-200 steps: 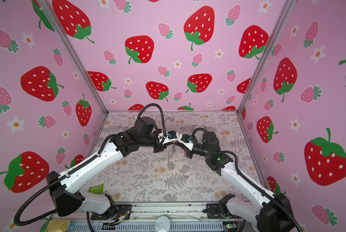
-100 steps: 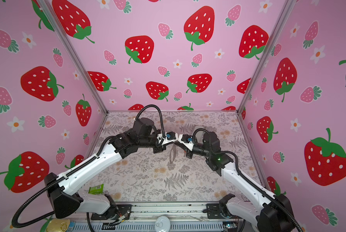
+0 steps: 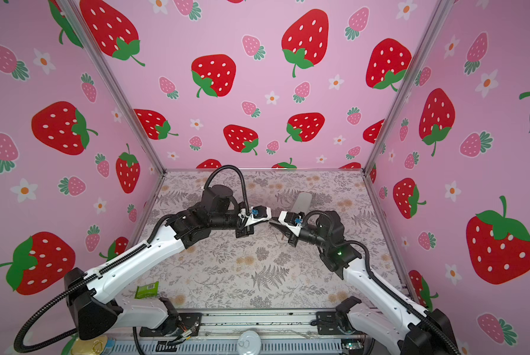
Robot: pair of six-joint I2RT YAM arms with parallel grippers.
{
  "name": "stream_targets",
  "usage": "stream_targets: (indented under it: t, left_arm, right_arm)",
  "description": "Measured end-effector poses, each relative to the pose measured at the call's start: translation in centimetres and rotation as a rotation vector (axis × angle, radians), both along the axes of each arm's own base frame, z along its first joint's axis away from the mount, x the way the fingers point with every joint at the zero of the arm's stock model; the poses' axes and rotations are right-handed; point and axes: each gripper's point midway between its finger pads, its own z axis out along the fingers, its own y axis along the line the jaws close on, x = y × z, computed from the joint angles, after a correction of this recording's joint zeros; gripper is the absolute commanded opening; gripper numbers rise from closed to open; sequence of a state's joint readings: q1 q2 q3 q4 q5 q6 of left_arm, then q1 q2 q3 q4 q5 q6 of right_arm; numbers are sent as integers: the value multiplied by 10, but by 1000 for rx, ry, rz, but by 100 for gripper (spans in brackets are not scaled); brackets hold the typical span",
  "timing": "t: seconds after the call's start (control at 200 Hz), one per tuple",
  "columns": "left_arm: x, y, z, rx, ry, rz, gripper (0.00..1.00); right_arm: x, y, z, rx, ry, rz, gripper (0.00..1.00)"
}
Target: Put the keys on the keyring
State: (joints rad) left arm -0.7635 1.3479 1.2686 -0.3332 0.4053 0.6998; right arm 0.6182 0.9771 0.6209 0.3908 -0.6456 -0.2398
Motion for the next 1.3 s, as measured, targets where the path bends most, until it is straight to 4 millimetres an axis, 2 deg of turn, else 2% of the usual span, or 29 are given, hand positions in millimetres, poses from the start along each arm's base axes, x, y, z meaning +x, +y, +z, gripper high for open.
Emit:
stream_targets:
  t: [0.275,0.495,0.875,1.055,1.3]
  left_arm:
    - [-6,-11,15,-86,-33,-66,0]
    - [-7,-15,15,-124,-42,-85,0]
    - [-8,-21,31,-195,-68,-109,0]
    - [-8,-22,34,-203,-73,-113,0]
    - [-10,-23,34,-208,-70,-127,0]
  right_arm:
    - [3,-9,8,46,-11,7,24]
    - [-3,-10,8,64,-4,41,25]
    - [-3,-13,11,91,-7,50,17]
    - [-2,-17,16,112,-12,42,15]
    - [-2,-23,25,144,-23,32,18]
